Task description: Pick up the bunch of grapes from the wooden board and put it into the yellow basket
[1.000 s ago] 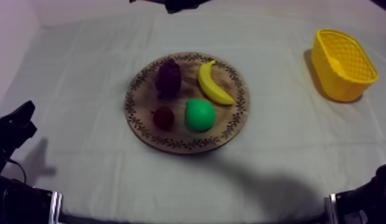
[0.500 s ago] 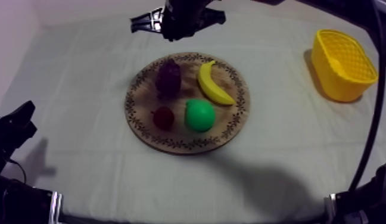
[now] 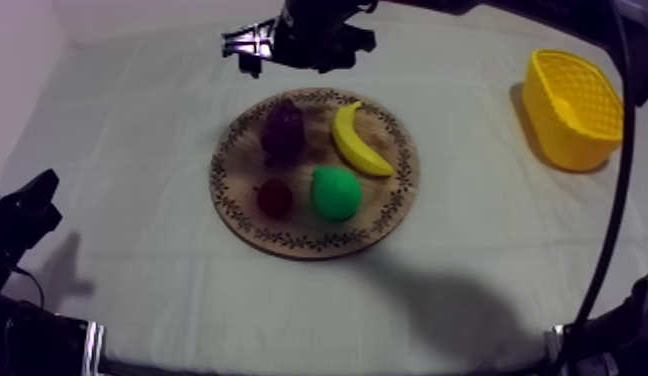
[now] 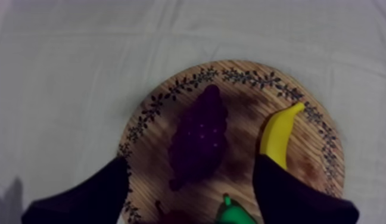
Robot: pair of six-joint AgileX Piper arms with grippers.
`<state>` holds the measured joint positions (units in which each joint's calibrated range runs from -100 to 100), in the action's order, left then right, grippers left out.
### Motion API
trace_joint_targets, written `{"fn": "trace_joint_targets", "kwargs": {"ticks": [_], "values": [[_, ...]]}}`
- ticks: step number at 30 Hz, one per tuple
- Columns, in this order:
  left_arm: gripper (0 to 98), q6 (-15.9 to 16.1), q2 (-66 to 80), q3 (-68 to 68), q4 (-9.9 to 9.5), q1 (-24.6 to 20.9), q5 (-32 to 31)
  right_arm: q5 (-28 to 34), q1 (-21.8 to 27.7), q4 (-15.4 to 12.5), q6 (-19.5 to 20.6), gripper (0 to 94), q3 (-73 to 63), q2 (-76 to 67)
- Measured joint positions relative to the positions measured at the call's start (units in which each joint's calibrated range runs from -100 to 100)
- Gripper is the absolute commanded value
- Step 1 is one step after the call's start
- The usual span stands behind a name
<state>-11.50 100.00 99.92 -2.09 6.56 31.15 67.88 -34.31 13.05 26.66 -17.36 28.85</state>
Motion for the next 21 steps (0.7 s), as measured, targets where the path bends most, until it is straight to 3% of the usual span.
{"fn": "trace_joint_targets", "kwargs": {"ticks": [21], "values": [[0.1,0.0,0.0,0.0,0.0,0.0,0.0,-11.32,1.12,-2.15,-0.77,66.6,1.03,10.69]]}}
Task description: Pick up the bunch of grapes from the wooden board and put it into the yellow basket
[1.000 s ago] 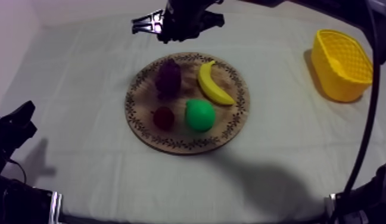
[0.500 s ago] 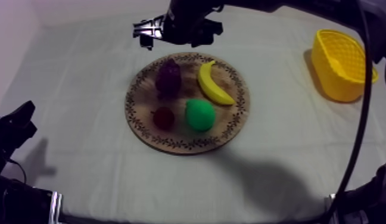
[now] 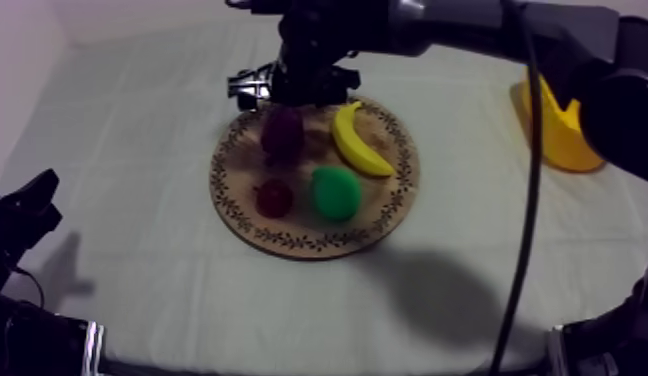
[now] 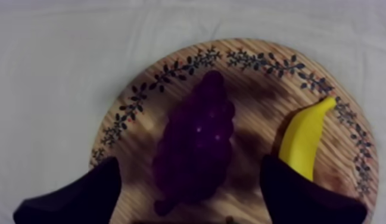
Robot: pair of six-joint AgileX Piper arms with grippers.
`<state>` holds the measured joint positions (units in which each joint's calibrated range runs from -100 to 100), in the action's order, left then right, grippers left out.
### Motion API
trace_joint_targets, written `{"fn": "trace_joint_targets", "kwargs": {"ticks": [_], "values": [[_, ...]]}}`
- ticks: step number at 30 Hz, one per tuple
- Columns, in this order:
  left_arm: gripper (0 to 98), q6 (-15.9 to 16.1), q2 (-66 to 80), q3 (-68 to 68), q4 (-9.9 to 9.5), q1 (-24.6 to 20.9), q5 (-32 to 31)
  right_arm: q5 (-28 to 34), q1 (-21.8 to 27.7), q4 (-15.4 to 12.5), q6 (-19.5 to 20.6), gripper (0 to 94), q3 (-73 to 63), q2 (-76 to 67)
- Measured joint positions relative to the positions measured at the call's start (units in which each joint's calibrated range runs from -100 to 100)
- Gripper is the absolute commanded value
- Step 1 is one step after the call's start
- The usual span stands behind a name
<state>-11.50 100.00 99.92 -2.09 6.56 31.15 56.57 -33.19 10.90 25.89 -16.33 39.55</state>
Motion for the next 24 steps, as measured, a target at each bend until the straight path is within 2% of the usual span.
{"fn": "trace_joint_targets", "kwargs": {"ticks": [13,19,24], "values": [[0.1,0.0,0.0,0.0,0.0,0.0,0.0,-4.64,-0.06,-0.54,-0.07,63.8,-4.9,10.14],[0.1,0.0,0.0,0.0,0.0,0.0,0.0,-4.65,0.16,-0.48,-0.73,52.3,-6.91,12.52],[0.1,0.0,0.0,0.0,0.0,0.0,0.0,-4.86,0.65,0.91,-1.6,42.1,-7.12,12.78]]}}
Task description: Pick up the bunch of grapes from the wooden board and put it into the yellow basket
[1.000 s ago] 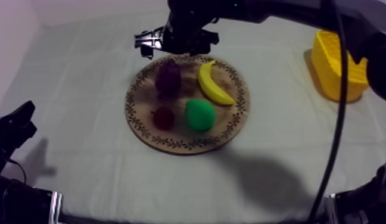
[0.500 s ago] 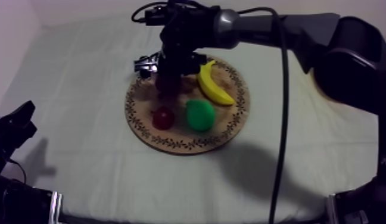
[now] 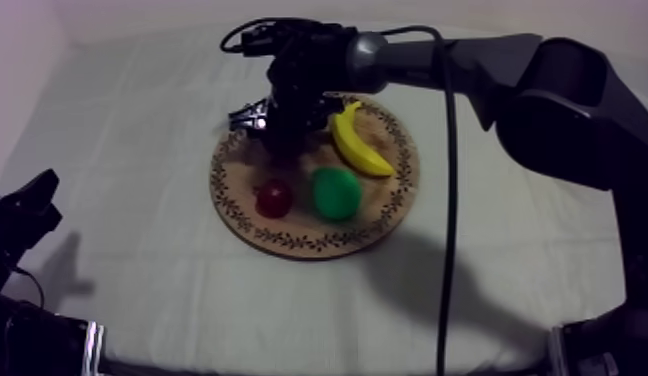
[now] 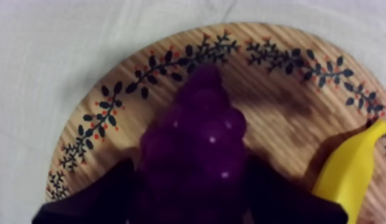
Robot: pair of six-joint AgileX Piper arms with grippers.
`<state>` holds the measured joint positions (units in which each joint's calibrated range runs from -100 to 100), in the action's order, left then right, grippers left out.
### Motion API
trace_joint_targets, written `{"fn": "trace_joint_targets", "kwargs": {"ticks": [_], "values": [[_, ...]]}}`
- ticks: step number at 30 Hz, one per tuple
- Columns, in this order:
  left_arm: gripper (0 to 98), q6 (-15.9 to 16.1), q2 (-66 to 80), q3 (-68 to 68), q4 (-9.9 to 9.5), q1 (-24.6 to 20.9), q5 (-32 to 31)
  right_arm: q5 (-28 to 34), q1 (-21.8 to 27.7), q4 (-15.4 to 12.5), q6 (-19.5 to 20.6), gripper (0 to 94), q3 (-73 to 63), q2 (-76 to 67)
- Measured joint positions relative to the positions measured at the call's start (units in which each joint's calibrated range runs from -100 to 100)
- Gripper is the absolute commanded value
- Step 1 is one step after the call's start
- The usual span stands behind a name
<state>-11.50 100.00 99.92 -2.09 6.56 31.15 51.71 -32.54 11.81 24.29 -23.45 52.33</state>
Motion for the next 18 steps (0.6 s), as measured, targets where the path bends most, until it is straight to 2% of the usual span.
{"fn": "trace_joint_targets", "kwargs": {"ticks": [10,18], "values": [[0.1,0.0,0.0,0.0,0.0,0.0,0.0,-2.11,2.14,1.5,-1.4,40.6,7.86,-8.94],[0.1,0.0,0.0,0.0,0.0,0.0,0.0,-4.03,5.46,1.76,-4.82,42.9,17.45,-22.31]]}}
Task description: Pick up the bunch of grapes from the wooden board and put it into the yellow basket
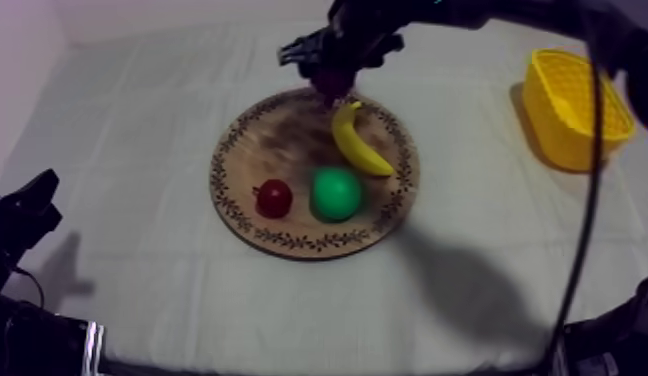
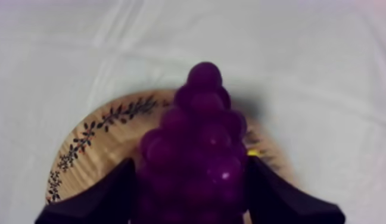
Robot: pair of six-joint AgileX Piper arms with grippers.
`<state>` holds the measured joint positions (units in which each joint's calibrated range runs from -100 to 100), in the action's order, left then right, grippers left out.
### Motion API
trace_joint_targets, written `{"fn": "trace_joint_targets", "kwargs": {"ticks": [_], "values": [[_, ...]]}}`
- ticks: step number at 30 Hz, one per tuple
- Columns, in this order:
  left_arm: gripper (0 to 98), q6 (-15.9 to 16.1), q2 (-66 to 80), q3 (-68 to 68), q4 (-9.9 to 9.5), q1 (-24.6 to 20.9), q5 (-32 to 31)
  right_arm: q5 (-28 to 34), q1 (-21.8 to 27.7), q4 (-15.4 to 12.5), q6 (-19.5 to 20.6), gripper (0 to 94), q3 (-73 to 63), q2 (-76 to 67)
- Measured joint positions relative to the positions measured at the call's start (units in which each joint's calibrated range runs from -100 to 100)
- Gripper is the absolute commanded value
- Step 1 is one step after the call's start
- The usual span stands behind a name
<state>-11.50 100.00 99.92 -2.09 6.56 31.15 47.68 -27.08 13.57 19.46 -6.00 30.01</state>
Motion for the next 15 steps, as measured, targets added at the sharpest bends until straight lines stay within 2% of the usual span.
{"fn": "trace_joint_targets", "kwargs": {"ticks": [6,15], "values": [[0.1,0.0,0.0,0.0,0.0,0.0,0.0,-3.57,4.26,-0.34,-4.1,43.5,7.0,-11.21],[0.1,0.0,0.0,0.0,0.0,0.0,0.0,-10.43,12.28,-2.57,-12.24,43.7,16.08,-25.28]]}}
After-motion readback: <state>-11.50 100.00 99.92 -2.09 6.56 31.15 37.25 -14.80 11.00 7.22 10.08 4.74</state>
